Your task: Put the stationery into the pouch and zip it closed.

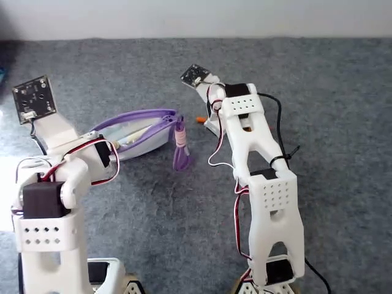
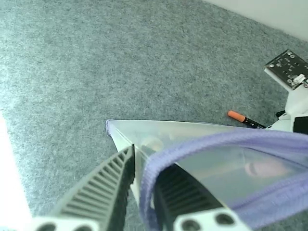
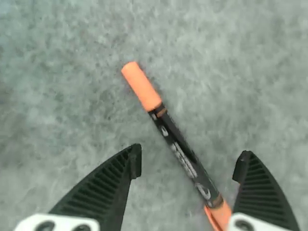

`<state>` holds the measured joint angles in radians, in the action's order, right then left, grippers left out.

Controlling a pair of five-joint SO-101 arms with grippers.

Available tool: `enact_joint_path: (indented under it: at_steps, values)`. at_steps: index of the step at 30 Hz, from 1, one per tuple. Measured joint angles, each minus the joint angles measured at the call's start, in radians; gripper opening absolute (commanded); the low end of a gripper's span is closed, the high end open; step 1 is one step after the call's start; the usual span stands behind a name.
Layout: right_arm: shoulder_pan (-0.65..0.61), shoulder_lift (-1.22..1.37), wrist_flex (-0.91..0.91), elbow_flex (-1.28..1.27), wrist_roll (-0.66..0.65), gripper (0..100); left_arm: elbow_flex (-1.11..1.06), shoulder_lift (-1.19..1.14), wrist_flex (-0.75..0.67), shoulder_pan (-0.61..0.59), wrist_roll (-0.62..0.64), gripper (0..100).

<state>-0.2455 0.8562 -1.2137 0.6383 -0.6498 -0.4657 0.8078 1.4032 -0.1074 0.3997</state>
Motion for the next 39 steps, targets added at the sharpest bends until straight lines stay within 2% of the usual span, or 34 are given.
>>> enact_joint_path:
  at_steps: [3, 8, 10, 15, 22, 31, 39]
  values:
    - [0.0, 0.032, 0.02, 0.002, -0.005, 28.3, 0.0, 0.0, 0.0, 0.0, 0.0, 1]
    - [-0.005, 0.048, 0.021, 0.003, -0.005, 5.4, 0.0, 0.0, 0.0, 0.0, 0.0, 1]
    - [-0.003, 0.048, 0.021, 0.005, -0.005, 0.6, 0.0, 0.0, 0.0, 0.0, 0.0, 1]
    - [0.003, 0.038, -0.058, 0.02, -0.005, 0.6, 0.0, 0.0, 0.0, 0.0, 0.0, 1]
    - [0.0, -0.026, -0.318, 0.003, 0.003, 0.8, 0.0, 0.0, -0.002, 0.0, 0.0, 1]
    - [-0.008, -0.206, -0.532, 0.002, 0.239, 0.8, 0.0, 0.0, -0.002, 0.0, 0.0, 1]
    - [-0.052, -0.546, -0.537, 0.002, 0.46, 0.8, 0.005, 0.0, -0.002, 0.0, 0.0, 1]
